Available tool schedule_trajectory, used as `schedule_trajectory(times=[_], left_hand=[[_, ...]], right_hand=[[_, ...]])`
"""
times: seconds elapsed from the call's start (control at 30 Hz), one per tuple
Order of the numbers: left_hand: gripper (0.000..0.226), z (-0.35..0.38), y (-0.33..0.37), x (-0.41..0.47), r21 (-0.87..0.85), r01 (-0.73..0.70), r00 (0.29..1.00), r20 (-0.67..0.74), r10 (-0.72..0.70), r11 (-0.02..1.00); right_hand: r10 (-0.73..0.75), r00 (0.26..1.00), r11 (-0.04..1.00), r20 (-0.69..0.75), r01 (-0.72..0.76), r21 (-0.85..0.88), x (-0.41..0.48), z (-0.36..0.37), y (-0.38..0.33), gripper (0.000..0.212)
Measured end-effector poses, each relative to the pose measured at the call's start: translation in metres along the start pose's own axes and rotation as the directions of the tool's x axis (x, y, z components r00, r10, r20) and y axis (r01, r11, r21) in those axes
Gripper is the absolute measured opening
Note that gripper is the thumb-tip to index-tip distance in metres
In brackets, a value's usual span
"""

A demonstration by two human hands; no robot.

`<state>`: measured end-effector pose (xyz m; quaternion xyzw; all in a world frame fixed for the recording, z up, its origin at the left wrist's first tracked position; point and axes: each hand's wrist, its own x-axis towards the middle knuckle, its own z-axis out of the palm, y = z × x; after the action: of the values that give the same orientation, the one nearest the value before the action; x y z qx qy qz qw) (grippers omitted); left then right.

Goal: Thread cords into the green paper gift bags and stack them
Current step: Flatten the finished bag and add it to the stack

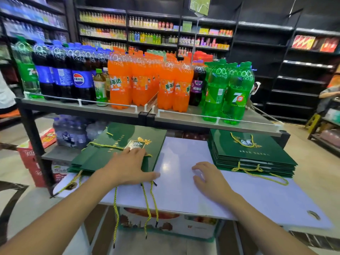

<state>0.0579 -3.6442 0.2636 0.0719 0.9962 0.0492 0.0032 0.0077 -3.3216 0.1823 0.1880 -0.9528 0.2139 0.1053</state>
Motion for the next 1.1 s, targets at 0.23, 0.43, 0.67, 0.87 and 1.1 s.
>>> schedule_trajectory(times=[0.23, 0.43, 0.67, 0.87, 1.1], left_hand=[[0.104, 0.013, 0.008, -0.015, -0.077, -0.126, 0.992, 0.018, 0.128, 0.989], [0.099, 0.023, -0.003, -0.027, -0.032, -0.234, 0.968, -0.095, 0.230, 0.972], [0.095, 0.027, -0.003, -0.044, 0.089, -0.236, 0.928, -0.276, 0.251, 0.968], [0.090, 0.034, 0.030, -0.049, 0.157, -0.346, 0.843, -0.381, 0.380, 0.925], [0.082, 0.065, 0.073, -0.056, 0.030, -0.525, 0.827, -0.220, 0.518, 0.851]], right_hand=[[0.356, 0.927, 0.562, 0.113, -0.310, 0.767, 0.075, -0.010, -0.080, 0.054], [0.476, 0.842, 0.182, 0.255, -0.378, 0.908, 0.131, -0.023, -0.100, 0.025], [0.339, 0.917, 0.178, 0.212, -0.284, 0.942, 0.076, -0.088, -0.089, 0.032], [0.364, 0.925, 0.304, 0.107, -0.227, 0.925, -0.054, -0.122, -0.049, 0.036], [0.533, 0.844, 0.458, 0.058, -0.346, 0.819, -0.171, -0.102, -0.012, 0.036]])
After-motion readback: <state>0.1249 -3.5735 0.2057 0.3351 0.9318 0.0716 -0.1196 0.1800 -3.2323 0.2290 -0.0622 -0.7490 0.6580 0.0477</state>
